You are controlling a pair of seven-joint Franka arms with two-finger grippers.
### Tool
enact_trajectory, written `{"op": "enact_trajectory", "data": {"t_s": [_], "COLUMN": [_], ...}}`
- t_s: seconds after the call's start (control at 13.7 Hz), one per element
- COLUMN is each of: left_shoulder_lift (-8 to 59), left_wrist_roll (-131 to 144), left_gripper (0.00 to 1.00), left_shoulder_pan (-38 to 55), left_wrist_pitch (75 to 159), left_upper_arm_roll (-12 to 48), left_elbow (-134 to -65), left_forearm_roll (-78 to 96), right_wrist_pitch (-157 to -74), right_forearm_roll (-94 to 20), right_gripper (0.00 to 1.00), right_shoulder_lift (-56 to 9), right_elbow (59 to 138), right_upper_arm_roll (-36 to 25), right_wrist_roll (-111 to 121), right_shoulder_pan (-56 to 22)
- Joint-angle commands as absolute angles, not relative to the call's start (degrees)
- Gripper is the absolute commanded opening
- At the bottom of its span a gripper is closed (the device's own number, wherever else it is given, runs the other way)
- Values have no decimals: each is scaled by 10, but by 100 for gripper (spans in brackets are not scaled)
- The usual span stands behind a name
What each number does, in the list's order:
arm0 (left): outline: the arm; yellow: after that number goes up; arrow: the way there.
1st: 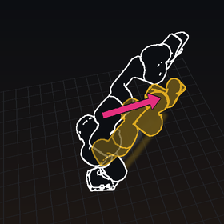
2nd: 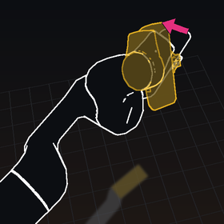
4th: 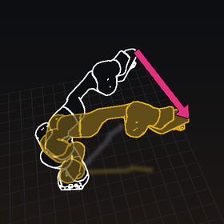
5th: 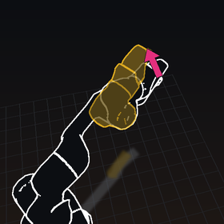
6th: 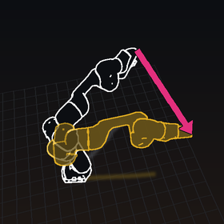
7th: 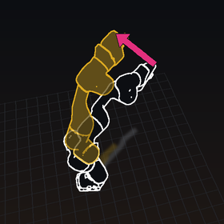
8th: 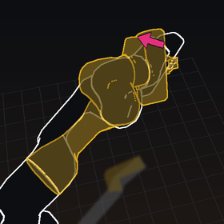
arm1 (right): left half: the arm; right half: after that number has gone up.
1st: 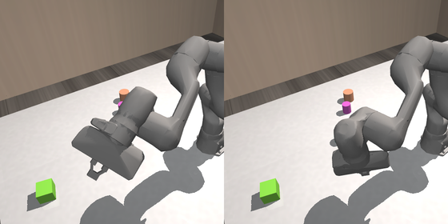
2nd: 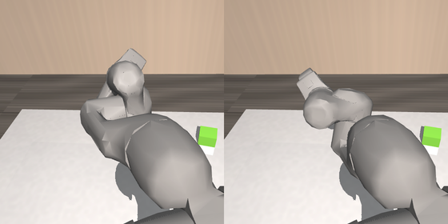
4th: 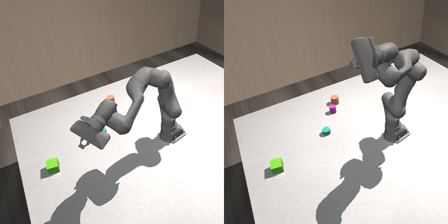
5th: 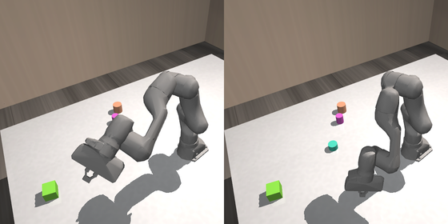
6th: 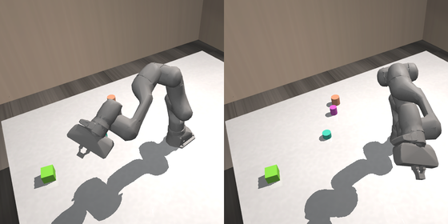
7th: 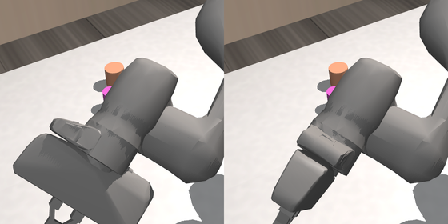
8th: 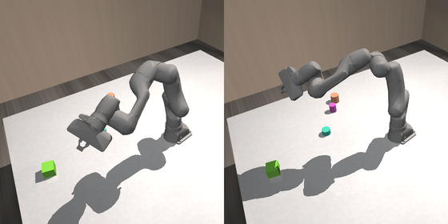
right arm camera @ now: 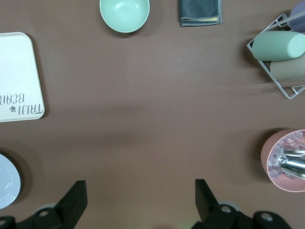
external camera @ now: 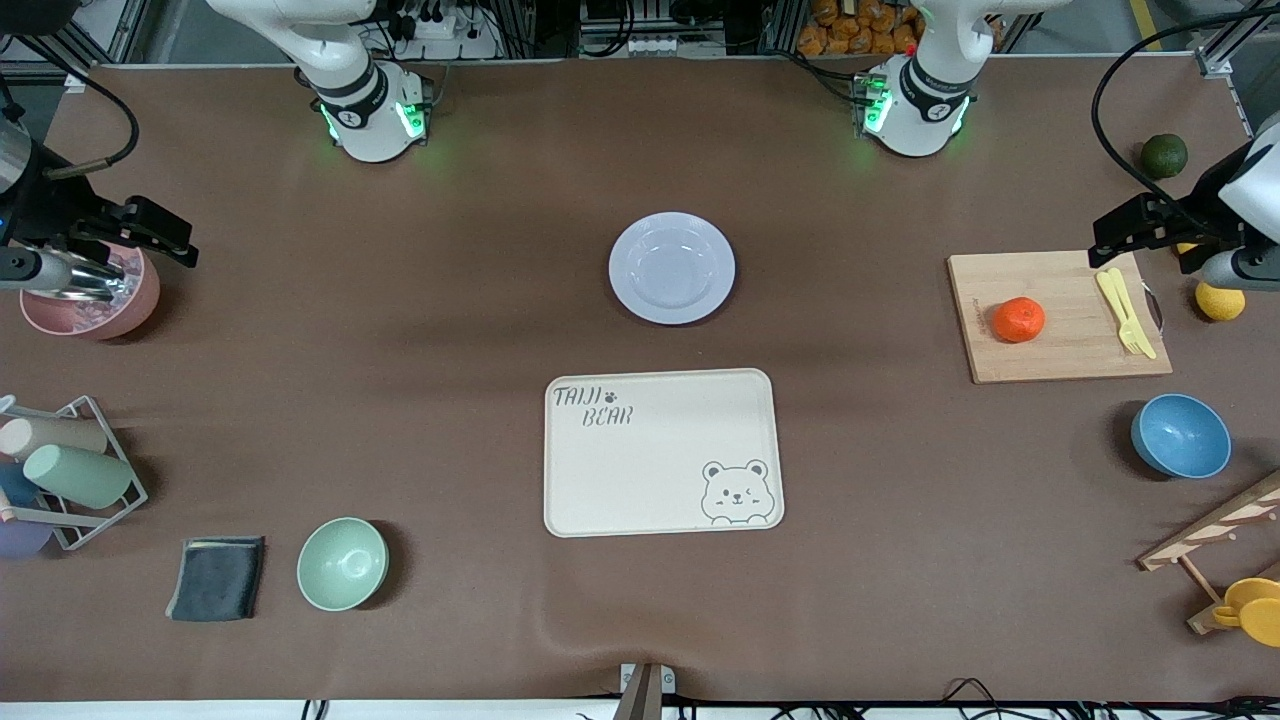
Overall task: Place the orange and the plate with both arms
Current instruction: 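Move the left gripper toward the orange on the cutting board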
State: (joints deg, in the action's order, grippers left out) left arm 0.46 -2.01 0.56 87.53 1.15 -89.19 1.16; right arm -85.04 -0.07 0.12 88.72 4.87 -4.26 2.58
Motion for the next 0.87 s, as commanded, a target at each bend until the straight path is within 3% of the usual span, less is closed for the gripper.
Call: {"op": "enact_trajectory", "data": {"t_s": [0.0,0.58,0.8], "left_shoulder_lift": [7,21,13], "left_wrist_roll": [-19,-12,10], "left_gripper": [100,100,100], "left_shoulder_pan": [6,2,-14], "left_wrist_pitch": [868,842,915], "left_upper_arm_roll": [11,11,10], "left_elbow": [-883,-917,-996], "left_forearm_roll": [17,-29,-32], "right_wrist_pitch": [-850,-849,-850], "right_forearm_roll": [1,1,1], "right_gripper": [100,100,100], "right_shoulder_lift": [1,-1,-2], "right_elbow": [882,884,884], "right_upper_arm_roll": [59,61,60], "right_wrist_roll": [-50,-51,-51], "right_shoulder_pan": [34,26,25]}}
